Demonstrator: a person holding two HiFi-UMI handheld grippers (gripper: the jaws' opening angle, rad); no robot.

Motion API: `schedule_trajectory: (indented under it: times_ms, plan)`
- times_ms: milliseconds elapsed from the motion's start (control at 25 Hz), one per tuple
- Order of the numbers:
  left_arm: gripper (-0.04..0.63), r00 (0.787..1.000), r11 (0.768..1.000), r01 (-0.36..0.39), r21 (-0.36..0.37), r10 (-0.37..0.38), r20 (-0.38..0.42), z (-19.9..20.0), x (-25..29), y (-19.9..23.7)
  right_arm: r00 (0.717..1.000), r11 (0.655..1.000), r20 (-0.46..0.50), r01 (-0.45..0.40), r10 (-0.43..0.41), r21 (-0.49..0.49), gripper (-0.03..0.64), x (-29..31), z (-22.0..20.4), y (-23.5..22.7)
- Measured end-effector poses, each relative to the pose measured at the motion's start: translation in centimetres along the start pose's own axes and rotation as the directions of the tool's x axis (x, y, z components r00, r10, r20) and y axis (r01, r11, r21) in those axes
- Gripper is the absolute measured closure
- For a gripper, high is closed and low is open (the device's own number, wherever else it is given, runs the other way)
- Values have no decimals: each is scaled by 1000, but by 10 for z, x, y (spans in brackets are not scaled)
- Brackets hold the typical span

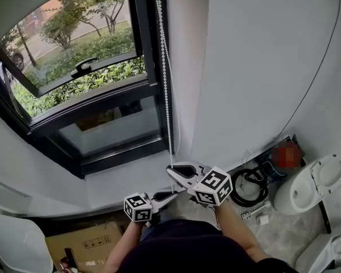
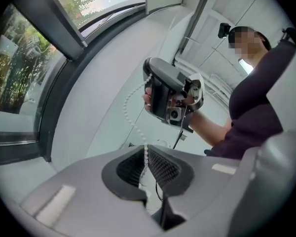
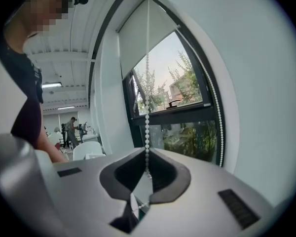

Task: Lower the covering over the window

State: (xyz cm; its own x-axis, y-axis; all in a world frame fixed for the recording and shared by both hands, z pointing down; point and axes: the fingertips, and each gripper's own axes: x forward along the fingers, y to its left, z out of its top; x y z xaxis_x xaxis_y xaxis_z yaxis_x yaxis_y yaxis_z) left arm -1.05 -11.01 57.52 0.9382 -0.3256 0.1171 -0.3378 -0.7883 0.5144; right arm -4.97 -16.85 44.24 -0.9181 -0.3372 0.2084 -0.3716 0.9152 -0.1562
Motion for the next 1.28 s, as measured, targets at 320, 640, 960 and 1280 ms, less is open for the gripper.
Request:
schedule_trajectory:
  times_ms: [320,640,960,1280]
  plan:
    - [569,999,999,-20,33,19,43,18,-10,1,994,1000,-106,-16,14,-16,594,7,-28,-3]
    - [557,998,996,-3,89,-2,66,43,-14,-14,993,999,-112,-33,32,-6,594,5,-31,-9]
    - [469,995,984,-77,162,65,73,71,-30,-9,987,996,-144,-68,75,51,594,5,-60,9]
    - [466,977,953,-125,276,70,199,138,-47,-36,988,997,-143,-54,60,47,594,3,-59,4]
